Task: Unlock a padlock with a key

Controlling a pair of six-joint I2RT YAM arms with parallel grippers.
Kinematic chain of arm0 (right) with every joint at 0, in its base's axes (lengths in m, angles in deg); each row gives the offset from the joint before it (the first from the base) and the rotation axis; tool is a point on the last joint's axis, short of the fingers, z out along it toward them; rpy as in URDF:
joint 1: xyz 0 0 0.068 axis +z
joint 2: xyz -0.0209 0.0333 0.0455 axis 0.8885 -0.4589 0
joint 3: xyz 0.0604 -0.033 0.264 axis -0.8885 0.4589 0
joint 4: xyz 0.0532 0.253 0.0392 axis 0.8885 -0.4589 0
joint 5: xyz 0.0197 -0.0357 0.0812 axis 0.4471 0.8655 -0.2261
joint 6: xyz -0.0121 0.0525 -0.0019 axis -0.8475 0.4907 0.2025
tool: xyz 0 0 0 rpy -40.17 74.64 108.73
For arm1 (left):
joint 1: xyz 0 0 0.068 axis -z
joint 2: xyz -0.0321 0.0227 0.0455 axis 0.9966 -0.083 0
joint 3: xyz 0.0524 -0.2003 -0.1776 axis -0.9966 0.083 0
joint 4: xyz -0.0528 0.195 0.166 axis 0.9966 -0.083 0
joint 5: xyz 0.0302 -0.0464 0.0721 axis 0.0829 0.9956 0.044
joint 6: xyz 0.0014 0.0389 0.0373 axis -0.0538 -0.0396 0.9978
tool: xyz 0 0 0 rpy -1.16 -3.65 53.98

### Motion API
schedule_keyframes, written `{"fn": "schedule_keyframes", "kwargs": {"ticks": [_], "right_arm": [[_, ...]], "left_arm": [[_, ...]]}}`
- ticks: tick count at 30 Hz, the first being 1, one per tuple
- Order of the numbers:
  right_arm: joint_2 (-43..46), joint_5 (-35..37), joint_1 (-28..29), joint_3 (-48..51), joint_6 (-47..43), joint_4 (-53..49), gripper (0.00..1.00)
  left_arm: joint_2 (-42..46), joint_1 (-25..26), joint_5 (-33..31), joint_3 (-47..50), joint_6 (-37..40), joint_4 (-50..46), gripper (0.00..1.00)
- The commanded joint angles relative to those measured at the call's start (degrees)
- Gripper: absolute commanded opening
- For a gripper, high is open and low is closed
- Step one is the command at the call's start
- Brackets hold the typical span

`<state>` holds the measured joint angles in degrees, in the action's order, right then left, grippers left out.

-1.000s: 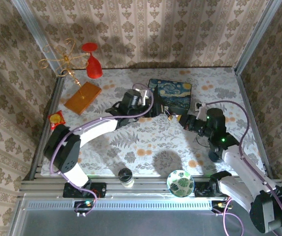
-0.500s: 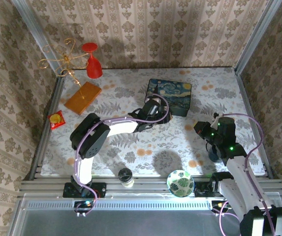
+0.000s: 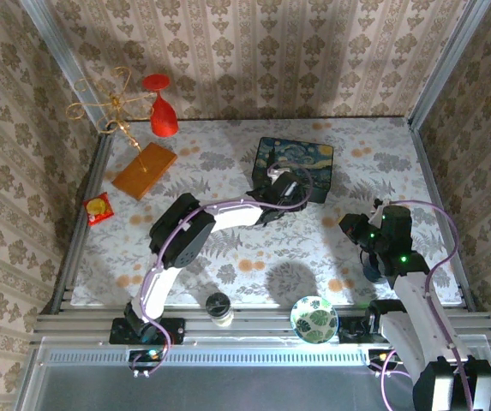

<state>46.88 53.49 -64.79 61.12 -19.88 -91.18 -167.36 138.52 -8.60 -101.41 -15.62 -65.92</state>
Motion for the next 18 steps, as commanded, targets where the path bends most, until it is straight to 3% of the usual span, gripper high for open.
{"fn": "schedule_keyframes", "kwargs": {"ticks": [1,6,18], "right_arm": [[-0.2,-2.0,-0.4,0.9,0.3,2.3,0.0],[-1.2,-2.6,-0.5,1.2,0.4,3.4,0.0],[-4.1,-2.7,-0.6,1.4,1.2,7.0,0.0]], "left_arm": [[-2.1,0.1,-5.7,-4.0,1.6,-8.1,0.67],[-2.5,-0.1,-8.9,-6.1,3.6,-13.8,0.68],[3.7,-0.1,-6.7,-1.4,8.2,-14.9,0.65]]}}
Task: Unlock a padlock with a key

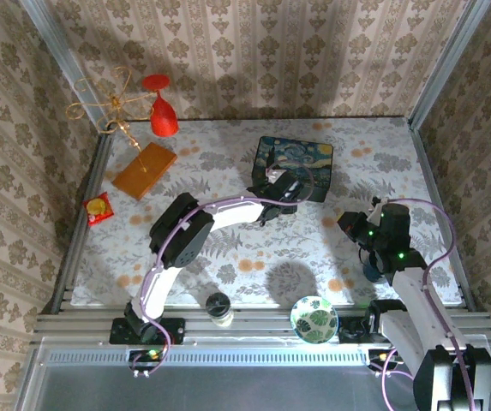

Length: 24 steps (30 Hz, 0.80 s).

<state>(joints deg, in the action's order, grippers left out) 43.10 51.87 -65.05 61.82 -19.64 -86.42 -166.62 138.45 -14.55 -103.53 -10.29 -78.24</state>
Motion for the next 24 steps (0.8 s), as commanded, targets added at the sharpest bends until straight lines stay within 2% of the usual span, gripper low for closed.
{"fn": "schedule_keyframes", "kwargs": {"ticks": [1,15,24], "right_arm": [[-0.3,-1.2,-0.3,0.8,1.0,2.3,0.0],[1.4,-0.6,-0.4,0.4,1.3,1.5,0.0],[1.7,-0.9,-0.4,-0.1,1.5,1.5,0.0]], "left_arm": [[2.8,-0.1,-0.4,0.2,3.2,-2.5,0.65],[-5.9,0.1,2.5,-9.7,7.8,-6.4,0.65],[-6.8,0.5,-0.5,-9.8,8.4,-10.0,0.62]]}}
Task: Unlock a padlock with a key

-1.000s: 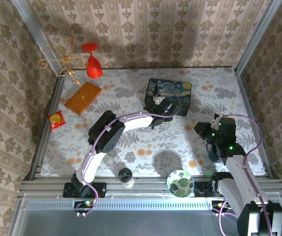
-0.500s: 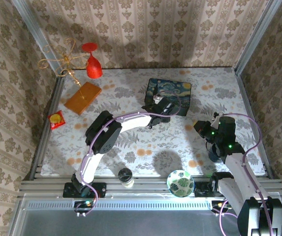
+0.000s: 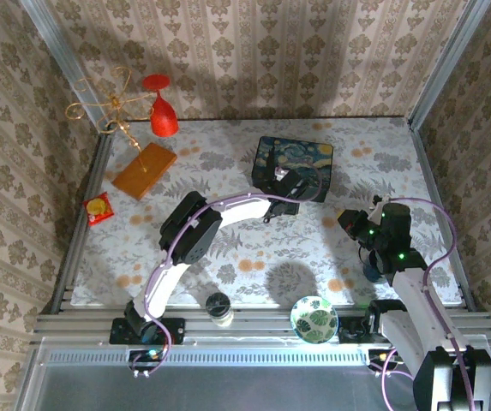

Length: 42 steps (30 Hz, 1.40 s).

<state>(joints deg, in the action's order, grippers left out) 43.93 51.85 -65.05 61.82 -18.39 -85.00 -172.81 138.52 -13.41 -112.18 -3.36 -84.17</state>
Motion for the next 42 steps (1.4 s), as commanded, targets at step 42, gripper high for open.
{"fn": "schedule_keyframes", "kwargs": {"ticks": [42], "right_arm": [[0.6,-1.1,-0.4,-1.5,0.9,0.5,0.0]], "left_arm": [[-2.3,0.7,-4.2,-5.4,5.2,-8.3,0.45]]}}
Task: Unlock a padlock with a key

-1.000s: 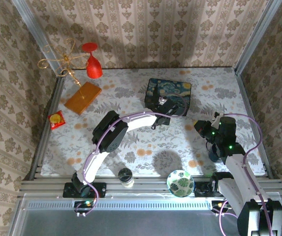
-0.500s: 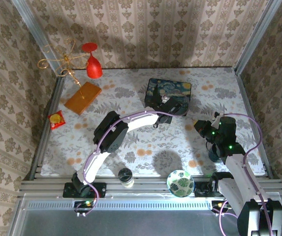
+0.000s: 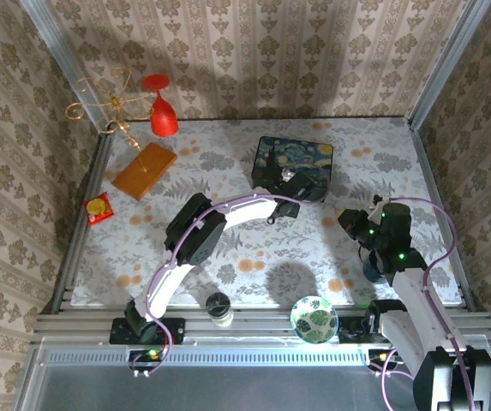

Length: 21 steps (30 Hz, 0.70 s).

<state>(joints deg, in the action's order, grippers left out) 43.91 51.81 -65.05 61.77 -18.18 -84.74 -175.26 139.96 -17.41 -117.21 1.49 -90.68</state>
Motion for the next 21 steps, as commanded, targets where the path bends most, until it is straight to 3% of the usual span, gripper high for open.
{"fn": "schedule_keyframes", "kwargs": {"ticks": [1,14,18,20,21], "right_arm": [[0.7,-1.1,-0.3,-1.4,0.7,0.3,0.0],[1.4,-1.1,-0.4,-1.4,0.5,-0.3,0.0],[1.3,-1.1,-0.4,-1.3,0.5,-0.2,0.0],[1.3,-1.0,-0.4,-1.1,0.5,-0.1,0.0],[1.3,-1.0,-0.4,-1.1,0.5,-0.2,0.0]], "left_arm": [[0.2,-0.7,-0.3,-0.4,0.4,-1.8,0.44],[0.2,-1.5,-1.1,-0.9,1.2,-1.8,0.44],[0.3,-1.5,-1.1,-0.9,1.5,-1.7,0.38],[0.3,-1.6,-1.0,-0.9,1.5,-1.7,0.26],[0.3,-1.6,-0.8,-0.9,1.6,-1.7,0.25]]}}
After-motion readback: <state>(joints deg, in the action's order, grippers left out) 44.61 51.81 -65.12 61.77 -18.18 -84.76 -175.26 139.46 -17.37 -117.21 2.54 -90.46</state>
